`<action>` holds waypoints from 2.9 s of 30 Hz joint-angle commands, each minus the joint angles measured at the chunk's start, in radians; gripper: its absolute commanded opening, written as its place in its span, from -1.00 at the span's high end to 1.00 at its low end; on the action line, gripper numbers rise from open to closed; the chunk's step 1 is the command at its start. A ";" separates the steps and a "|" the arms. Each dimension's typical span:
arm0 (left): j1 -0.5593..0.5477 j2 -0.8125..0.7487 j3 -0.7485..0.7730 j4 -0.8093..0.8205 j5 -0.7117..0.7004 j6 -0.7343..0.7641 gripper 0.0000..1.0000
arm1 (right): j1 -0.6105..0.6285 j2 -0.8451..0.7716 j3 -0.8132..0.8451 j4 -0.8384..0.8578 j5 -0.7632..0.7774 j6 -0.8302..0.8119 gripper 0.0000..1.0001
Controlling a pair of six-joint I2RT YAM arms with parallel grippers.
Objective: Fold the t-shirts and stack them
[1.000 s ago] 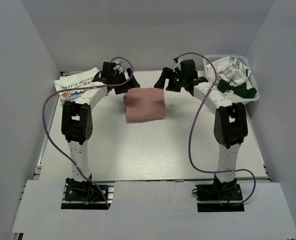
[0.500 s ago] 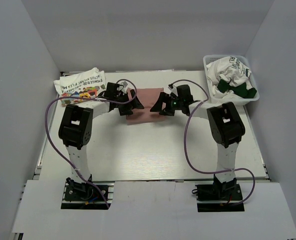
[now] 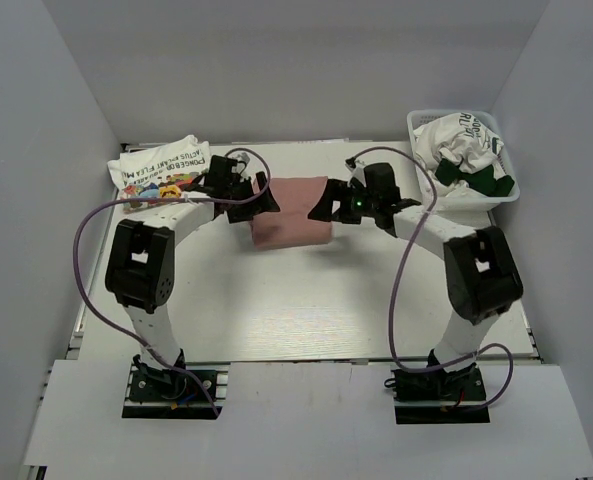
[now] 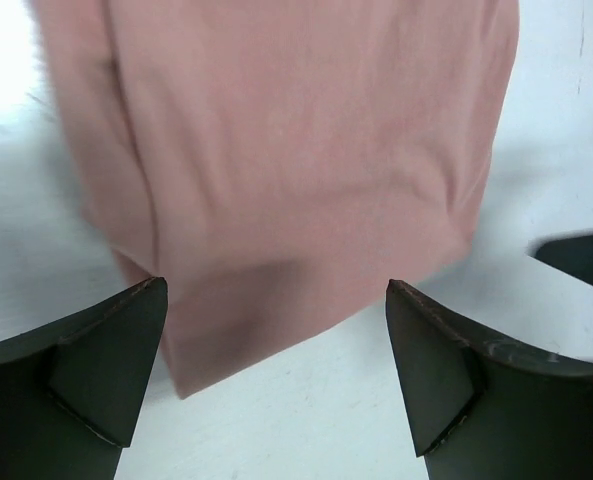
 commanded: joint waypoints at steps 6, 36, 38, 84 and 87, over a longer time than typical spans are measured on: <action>0.024 0.066 0.190 -0.135 -0.158 0.069 -1.00 | 0.003 -0.226 -0.078 -0.095 0.114 -0.086 -0.81; -0.051 0.388 0.538 -0.304 -0.325 0.319 1.00 | -0.003 -0.502 -0.293 -0.148 0.288 -0.146 -0.81; -0.042 0.352 0.547 -0.314 -0.368 0.390 1.00 | -0.005 -0.524 -0.328 -0.137 0.323 -0.152 -0.81; 0.492 0.368 0.736 -0.197 -0.517 0.526 1.00 | 0.001 -0.303 -0.244 0.004 0.259 -0.160 -0.81; 0.512 0.393 0.776 -0.234 -0.565 0.479 0.30 | 0.001 -0.301 -0.243 0.004 0.254 -0.157 -0.81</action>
